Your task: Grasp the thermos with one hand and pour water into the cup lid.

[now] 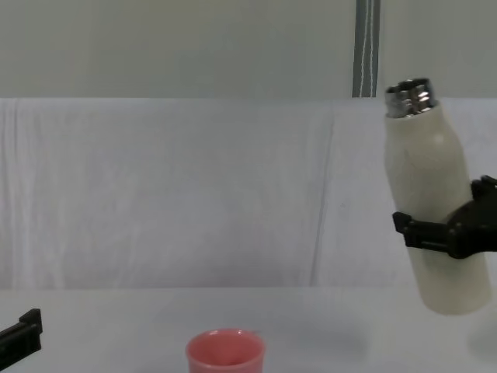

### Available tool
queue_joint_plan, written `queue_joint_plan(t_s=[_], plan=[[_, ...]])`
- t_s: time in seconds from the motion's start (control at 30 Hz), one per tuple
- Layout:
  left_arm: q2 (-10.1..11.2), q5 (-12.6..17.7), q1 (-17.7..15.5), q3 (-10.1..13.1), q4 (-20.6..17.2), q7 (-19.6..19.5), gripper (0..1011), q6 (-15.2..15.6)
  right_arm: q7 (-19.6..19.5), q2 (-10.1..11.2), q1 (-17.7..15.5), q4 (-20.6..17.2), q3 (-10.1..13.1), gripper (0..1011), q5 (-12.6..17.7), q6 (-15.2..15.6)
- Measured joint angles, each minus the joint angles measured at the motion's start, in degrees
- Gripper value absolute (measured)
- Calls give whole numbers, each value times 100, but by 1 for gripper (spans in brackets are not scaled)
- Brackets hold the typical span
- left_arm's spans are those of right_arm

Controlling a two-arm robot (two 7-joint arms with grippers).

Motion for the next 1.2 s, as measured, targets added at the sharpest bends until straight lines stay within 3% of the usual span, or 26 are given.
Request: queue_joint_plan(t_s=[0.53,1.2], plan=[[0,0,0,0,0,0,1001,0,261,410,548,-65,-598,950,-921,50],[0,0,0,0,0,0,1001,0,401,570,913,32,-1180,951,-1813,104]])
